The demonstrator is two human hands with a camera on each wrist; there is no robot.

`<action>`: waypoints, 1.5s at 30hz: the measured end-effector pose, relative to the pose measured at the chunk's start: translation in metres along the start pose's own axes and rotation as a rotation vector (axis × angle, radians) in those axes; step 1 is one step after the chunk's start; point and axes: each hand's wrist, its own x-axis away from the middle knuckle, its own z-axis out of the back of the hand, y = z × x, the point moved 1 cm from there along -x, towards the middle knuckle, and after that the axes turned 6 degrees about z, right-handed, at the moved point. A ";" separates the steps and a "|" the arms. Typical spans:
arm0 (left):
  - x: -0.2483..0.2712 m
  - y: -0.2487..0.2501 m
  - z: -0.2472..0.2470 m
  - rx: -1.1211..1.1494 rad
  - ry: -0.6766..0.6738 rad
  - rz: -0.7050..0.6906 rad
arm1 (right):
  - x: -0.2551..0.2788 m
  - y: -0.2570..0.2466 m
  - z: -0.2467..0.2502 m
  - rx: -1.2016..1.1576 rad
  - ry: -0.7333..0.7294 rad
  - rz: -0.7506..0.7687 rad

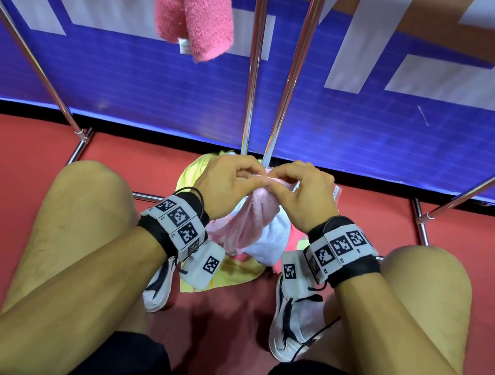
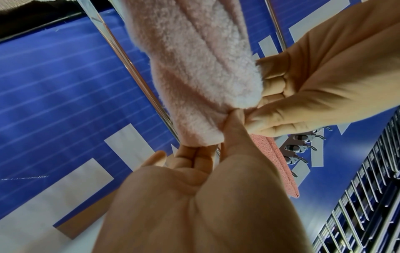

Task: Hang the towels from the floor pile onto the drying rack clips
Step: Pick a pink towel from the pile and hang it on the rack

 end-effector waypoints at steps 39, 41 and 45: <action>-0.027 0.076 0.046 0.152 0.176 -0.198 | -0.042 -0.048 0.051 -0.500 0.244 -0.035; -0.033 0.102 0.056 0.138 0.182 -0.268 | -0.054 -0.066 0.069 -0.480 0.291 0.019; -0.045 0.157 0.078 0.123 0.195 -0.379 | -0.078 -0.104 0.107 -0.424 0.357 0.108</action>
